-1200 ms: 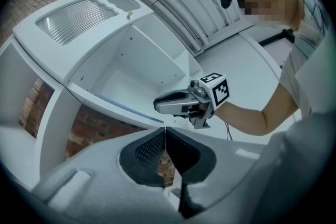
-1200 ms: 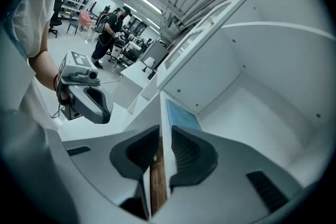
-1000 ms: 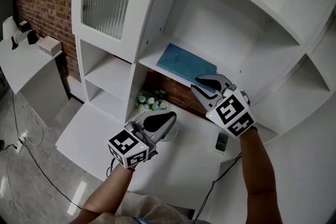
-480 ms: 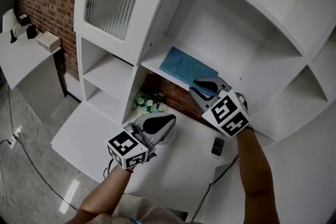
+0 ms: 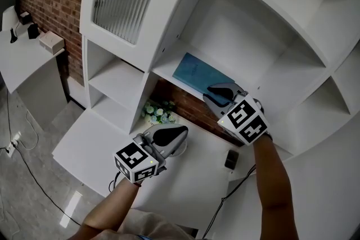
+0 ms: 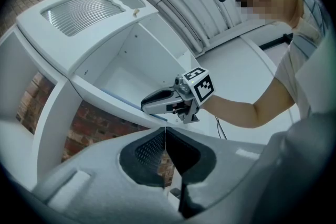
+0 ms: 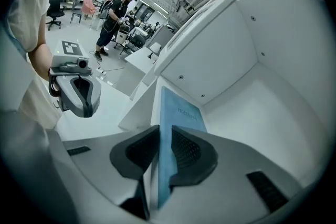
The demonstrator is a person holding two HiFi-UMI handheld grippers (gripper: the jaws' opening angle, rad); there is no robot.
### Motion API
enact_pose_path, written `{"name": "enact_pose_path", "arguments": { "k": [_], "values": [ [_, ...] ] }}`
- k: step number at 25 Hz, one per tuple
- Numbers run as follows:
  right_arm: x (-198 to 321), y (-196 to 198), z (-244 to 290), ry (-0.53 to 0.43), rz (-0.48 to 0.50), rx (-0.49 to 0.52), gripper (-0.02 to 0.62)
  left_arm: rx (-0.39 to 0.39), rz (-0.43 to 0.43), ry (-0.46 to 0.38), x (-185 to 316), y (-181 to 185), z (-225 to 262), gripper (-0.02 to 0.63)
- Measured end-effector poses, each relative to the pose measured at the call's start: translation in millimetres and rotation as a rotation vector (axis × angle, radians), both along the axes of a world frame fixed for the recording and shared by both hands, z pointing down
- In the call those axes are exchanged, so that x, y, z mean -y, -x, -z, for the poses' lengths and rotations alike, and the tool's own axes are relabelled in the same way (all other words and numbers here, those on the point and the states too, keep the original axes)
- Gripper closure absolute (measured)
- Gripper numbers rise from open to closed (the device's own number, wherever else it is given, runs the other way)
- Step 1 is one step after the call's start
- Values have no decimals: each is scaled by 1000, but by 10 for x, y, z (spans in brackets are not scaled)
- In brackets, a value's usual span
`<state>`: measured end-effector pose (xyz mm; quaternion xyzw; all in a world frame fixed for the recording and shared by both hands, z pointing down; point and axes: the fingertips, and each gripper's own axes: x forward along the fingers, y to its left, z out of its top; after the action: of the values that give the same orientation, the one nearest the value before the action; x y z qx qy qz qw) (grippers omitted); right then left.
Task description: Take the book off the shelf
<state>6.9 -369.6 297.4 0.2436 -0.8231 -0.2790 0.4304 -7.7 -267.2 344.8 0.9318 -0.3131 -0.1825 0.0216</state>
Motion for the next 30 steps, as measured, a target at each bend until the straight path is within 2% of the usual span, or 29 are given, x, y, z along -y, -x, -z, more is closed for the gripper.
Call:
{"name": "enact_pose_path", "arguments": {
  "k": [6, 14, 21, 30],
  "values": [
    [24, -5, -17, 138, 22, 12, 517, 5, -19, 0, 2, -51, -5, 595],
    [28, -5, -33, 191, 1, 16, 537, 0, -29, -1, 1, -62, -16, 595],
    [27, -4, -18, 222, -20, 35, 557, -1, -37, 3, -24, -87, -45, 595],
    [15, -8, -17, 184, -4, 30, 560, 0, -31, 10, -31, -85, -77, 595]
  ]
}}
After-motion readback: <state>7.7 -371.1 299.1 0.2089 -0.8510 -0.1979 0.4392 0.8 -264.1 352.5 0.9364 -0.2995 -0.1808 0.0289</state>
